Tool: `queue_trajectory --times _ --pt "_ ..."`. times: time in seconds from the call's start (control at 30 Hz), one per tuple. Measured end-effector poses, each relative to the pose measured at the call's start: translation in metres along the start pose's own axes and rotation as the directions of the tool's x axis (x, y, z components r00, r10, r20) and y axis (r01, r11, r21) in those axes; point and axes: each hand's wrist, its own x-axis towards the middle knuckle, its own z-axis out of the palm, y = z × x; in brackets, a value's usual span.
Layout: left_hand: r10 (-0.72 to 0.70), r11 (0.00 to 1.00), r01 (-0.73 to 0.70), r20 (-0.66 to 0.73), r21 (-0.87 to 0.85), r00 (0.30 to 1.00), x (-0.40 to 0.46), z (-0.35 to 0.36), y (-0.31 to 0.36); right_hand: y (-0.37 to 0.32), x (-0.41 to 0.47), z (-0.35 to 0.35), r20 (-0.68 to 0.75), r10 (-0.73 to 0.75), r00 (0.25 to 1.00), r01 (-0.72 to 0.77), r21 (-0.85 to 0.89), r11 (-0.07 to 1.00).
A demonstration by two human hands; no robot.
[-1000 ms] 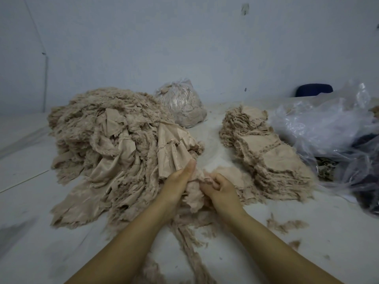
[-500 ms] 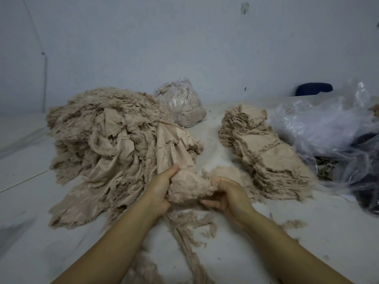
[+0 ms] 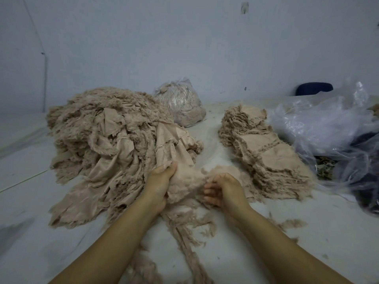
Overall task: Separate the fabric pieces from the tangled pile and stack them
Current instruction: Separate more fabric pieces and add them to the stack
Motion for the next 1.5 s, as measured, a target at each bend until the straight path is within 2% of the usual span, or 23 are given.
queue_trajectory --times 0.1,0.17,0.33,0.4,0.43,0.5,0.57,0.6,0.67,0.7,0.77,0.87,1.0,1.07,1.13,1.2,1.27,1.33,1.4,1.43,1.5 --pt "-0.041 0.999 0.042 0.148 -0.003 0.988 -0.006 0.005 -0.001 0.001 0.0 0.003 0.12 0.055 0.991 -0.052 -0.027 0.998" --pt "-0.057 0.998 0.058 0.201 0.001 0.978 -0.008 0.009 -0.003 0.002 -0.001 0.01 0.142 0.003 0.99 0.002 -0.035 0.999" --pt "0.098 0.994 -0.097 -0.027 0.043 0.995 0.001 0.008 -0.004 0.005 0.002 0.008 0.001 -0.148 0.989 0.147 -0.109 0.983" --pt "0.107 0.994 -0.107 -0.045 -0.014 0.993 0.002 0.007 -0.003 0.004 0.004 0.007 -0.055 -0.107 0.993 0.104 -0.063 0.993" --pt "0.109 0.994 -0.109 -0.028 -0.009 0.994 0.003 0.006 -0.003 0.003 0.003 0.009 -0.036 -0.049 0.998 0.048 -0.01 0.999" --pt "0.112 0.992 -0.115 0.062 0.052 0.992 0.0 0.007 -0.006 0.001 0.0 0.013 0.103 0.081 0.991 -0.089 0.08 0.993" --pt "0.131 0.982 -0.15 0.157 0.117 0.979 -0.003 0.011 -0.01 0.003 -0.003 0.019 0.213 0.107 0.971 -0.127 0.085 0.988" --pt "0.154 0.975 -0.177 0.161 0.137 0.975 -0.003 0.013 -0.011 0.006 -0.003 0.021 0.19 0.081 0.978 -0.093 0.056 0.994" --pt "0.209 0.964 -0.219 0.08 0.152 0.975 -0.003 0.016 -0.011 0.012 -0.001 0.025 0.002 -0.01 1.0 0.01 -0.029 1.0" --pt "0.233 0.957 -0.234 0.027 0.169 0.972 -0.002 0.015 -0.011 0.013 0.0 0.026 -0.089 -0.073 0.993 0.066 -0.071 0.995" --pt "0.266 0.944 -0.255 -0.024 0.21 0.964 -0.001 0.013 -0.013 0.013 0.004 0.025 -0.179 -0.212 0.961 0.184 -0.162 0.969" --pt "0.287 0.935 -0.276 -0.019 0.221 0.958 -0.001 0.009 -0.016 0.009 0.008 0.017 -0.234 -0.38 0.895 0.302 -0.311 0.901" --pt "0.269 0.946 -0.251 -0.063 0.206 0.961 0.006 0.003 -0.016 -0.001 0.017 -0.004 -0.302 -0.483 0.822 0.352 -0.398 0.847" --pt "0.251 0.955 -0.221 -0.144 0.198 0.957 0.014 -0.003 -0.015 -0.009 0.021 -0.017 -0.308 -0.504 0.807 0.368 -0.406 0.836" --pt "0.249 0.956 -0.215 -0.164 0.201 0.955 0.02 -0.008 -0.013 -0.02 0.023 -0.026 -0.251 -0.528 0.811 0.391 -0.439 0.809" --pt "0.238 0.957 -0.216 -0.097 0.195 0.966 0.025 -0.006 -0.012 -0.035 0.027 -0.026 -0.158 -0.54 0.826 0.409 -0.491 0.769" --pt "0.213 0.951 -0.215 0.031 0.224 0.976 0.025 0.005 -0.009 -0.054 0.034 -0.016 -0.075 -0.538 0.839 0.424 -0.53 0.735" --pt "0.155 0.959 -0.199 0.217 0.203 0.964 0.025 0.023 -0.002 -0.072 0.044 -0.002 -0.041 -0.522 0.852 0.438 -0.489 0.754" --pt "0.104 0.984 -0.151 0.391 0.091 0.914 0.027 0.043 0.009 -0.09 0.054 0.008 -0.064 -0.499 0.864 0.437 -0.396 0.807" --pt "0.094 0.991 -0.124 0.398 0.049 0.913 0.031 0.051 0.014 -0.098 0.059 0.009 -0.087 -0.492 0.866 0.434 -0.357 0.827" --pt "0.084 0.995 -0.098 0.282 0.036 0.956 0.042 0.062 0.02 -0.105 0.071 0.001 -0.146 -0.501 0.853 0.407 -0.413 0.814"
